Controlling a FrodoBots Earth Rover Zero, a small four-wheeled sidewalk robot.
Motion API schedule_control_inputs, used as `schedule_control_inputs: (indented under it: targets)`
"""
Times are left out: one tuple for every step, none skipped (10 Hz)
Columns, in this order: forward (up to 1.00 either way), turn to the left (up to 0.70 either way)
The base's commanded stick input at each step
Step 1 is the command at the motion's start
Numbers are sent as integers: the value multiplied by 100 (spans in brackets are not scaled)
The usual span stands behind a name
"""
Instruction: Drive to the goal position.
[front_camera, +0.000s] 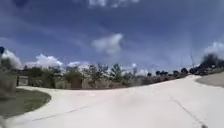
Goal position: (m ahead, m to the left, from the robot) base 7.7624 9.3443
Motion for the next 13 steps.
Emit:
schedule_control_inputs:
  targets:
    - [85,4]
    - [85,4]
    - [85,4]
    - [85,4]
    - [85,4]
    - [85,4]
    - [85,4]
    - [85,25]
    - [85,38]
    - [85,38]
    - [85,38]
    - [85,38]
    - [85,38]
